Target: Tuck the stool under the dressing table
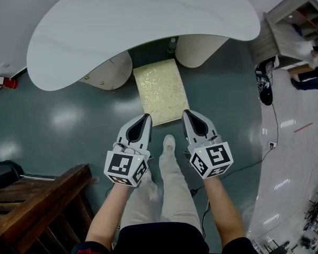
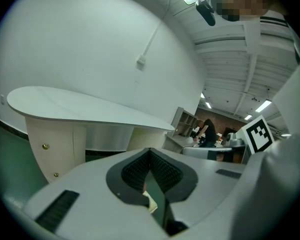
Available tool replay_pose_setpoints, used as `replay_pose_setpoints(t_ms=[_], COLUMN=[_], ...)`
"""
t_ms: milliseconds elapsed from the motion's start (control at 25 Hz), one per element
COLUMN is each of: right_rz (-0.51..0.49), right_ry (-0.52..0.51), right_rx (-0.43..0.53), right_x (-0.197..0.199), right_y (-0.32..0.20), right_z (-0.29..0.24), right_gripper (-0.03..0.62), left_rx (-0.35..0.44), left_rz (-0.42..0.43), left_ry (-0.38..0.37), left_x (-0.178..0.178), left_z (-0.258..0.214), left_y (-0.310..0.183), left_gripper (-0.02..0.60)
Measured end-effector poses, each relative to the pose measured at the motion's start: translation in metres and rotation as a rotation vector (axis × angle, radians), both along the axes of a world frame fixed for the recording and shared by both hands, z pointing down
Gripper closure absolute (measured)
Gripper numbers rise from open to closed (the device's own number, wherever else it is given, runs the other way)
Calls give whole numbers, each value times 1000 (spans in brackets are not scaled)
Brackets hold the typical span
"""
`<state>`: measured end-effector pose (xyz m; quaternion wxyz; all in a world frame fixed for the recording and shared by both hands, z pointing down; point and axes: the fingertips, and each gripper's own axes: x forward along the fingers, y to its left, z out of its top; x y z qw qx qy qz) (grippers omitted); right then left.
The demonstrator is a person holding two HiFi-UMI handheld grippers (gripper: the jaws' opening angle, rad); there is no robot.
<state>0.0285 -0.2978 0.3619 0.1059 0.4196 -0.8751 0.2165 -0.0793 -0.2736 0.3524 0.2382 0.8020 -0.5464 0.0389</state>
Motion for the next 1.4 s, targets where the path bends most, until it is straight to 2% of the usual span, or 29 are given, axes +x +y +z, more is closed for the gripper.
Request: replay_pose_setpoints(t_ms=[240, 760, 1400], right_rz=[4, -23, -33], right_ry=[-10, 18, 35], right_rx=[-27, -77, -144], right_x=[3, -6, -14], right_y=[-6, -2, 6], right_z=[26, 84, 146], right_gripper=[582, 582, 582], left_rx=[-30, -71, -104], left_rz=[10, -30, -34], left_ry=[-27, -34, -44], left_x=[1, -11, -17], left_z=[27, 87, 143], left_y=[-1, 10, 7], left_gripper=[574, 574, 574])
